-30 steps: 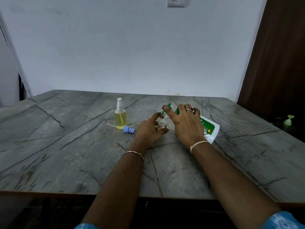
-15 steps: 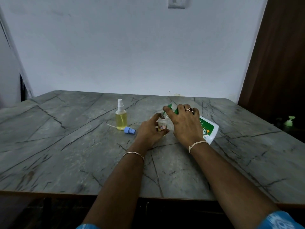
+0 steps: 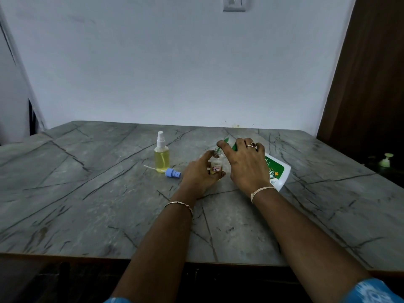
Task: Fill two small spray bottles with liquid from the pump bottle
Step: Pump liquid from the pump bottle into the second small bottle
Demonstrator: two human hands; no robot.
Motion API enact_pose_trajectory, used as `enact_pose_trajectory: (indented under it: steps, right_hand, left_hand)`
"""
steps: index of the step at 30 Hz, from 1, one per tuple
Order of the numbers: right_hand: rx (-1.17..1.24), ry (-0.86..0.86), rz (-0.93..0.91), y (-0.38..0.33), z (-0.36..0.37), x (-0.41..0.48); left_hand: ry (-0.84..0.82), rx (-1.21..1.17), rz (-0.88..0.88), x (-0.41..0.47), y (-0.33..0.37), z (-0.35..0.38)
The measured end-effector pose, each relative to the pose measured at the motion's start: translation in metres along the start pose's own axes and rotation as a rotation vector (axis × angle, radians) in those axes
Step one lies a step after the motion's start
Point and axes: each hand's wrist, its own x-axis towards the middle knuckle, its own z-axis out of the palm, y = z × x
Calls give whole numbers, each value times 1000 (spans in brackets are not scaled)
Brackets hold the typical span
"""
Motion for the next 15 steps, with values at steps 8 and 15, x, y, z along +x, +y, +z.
enact_pose_trajectory:
  steps: [8,15]
  right_hand:
    - [-24,31,-20,5,2,-4]
    - [-25,30,-16,4,2,-3]
  left_hand:
    - [1,5,15,-1,2,-1]
    - [4,10,21,-1,2,-1]
